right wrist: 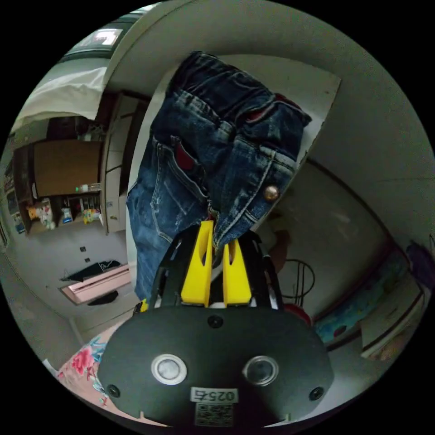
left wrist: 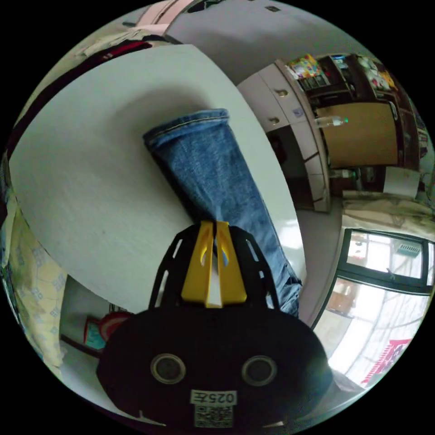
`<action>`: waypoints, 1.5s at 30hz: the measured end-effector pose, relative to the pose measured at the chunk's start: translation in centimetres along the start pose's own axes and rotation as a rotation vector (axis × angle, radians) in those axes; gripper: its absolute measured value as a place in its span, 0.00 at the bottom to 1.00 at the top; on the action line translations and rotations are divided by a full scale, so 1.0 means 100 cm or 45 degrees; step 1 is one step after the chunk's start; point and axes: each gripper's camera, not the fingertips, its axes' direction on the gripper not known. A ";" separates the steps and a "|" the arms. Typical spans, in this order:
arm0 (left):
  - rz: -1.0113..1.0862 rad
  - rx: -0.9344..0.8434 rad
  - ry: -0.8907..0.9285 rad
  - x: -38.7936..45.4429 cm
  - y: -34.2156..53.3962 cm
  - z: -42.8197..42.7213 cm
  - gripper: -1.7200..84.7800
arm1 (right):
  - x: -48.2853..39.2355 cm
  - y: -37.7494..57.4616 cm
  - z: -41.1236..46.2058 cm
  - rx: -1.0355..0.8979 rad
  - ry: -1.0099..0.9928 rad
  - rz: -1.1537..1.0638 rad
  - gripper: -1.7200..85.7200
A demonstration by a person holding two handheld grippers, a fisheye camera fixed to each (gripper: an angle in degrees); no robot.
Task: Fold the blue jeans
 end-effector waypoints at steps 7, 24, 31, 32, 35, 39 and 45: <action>0.182 0.061 0.222 0.049 0.001 -0.031 0.01 | -0.021 -0.017 -0.020 -0.004 -0.204 0.042 0.02; 0.120 -0.010 -0.022 0.020 0.009 0.030 0.01 | -0.002 -0.051 0.066 -0.046 0.008 -0.039 0.05; -0.206 0.082 0.315 -0.008 0.018 0.024 0.01 | 0.020 -0.054 0.076 0.073 -0.258 0.162 0.09; -0.240 0.107 0.348 -0.009 0.021 0.023 0.01 | 0.021 -0.052 0.074 0.101 -0.266 0.168 0.10; -0.368 0.241 0.393 -0.015 0.032 0.014 0.04 | 0.024 -0.052 0.068 0.194 -0.288 0.174 0.15; -0.311 0.184 0.145 0.007 0.019 0.014 0.07 | 0.017 -0.072 0.079 0.259 0.037 0.194 0.16; -0.014 0.027 -0.321 0.081 -0.002 0.046 0.06 | -0.016 -0.103 0.135 0.317 0.333 0.144 0.14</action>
